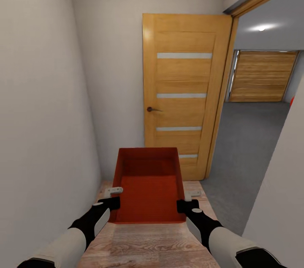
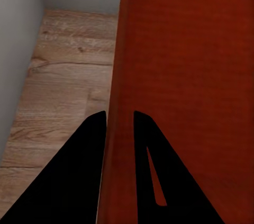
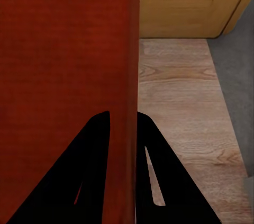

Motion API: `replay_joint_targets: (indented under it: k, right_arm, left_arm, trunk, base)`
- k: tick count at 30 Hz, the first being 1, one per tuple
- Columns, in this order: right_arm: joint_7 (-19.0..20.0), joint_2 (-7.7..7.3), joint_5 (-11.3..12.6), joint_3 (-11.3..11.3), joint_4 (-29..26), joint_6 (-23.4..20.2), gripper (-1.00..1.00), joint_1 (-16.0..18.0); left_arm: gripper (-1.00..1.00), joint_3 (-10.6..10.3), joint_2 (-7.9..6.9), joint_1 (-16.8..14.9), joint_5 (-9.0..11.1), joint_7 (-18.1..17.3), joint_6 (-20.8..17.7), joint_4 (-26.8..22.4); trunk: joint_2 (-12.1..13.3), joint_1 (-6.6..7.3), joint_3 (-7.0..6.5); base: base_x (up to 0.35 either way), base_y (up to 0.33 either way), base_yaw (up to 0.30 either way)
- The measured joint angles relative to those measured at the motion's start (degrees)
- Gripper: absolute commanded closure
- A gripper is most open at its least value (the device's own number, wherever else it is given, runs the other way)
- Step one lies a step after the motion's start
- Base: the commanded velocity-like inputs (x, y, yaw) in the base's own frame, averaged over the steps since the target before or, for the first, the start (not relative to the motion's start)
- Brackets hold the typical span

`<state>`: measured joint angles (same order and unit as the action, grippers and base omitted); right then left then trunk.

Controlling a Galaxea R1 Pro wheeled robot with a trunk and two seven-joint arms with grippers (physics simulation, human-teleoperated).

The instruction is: Move the two storage containers from the living room to the garage. In the garage, place one container on the floor and stack the other container on top of it (either order is fine).

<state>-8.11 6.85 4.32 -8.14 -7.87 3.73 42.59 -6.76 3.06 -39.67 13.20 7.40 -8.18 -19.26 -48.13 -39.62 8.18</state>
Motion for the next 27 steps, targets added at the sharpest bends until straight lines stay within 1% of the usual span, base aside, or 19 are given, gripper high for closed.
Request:
replay_joint_targets:
  k: [6,27]
  right_arm:
    - [0.09,-0.01,-0.15,0.33,0.55,0.46,1.0,0.01]
    - [0.28,-0.18,-0.12,0.3,0.54,0.46,1.0,0.0]
  left_arm:
    - [1.0,-0.88,-0.06,0.01,0.71,0.13,0.08,0.15]
    - [1.0,-2.0,-0.08,0.01,1.79,0.55,0.09,0.08]
  trunk:
    - [0.0,0.0,0.0]
    - [0.0,0.0,0.0]
  base:
    - [0.0,0.0,0.0]
    - [0.0,0.0,0.0]
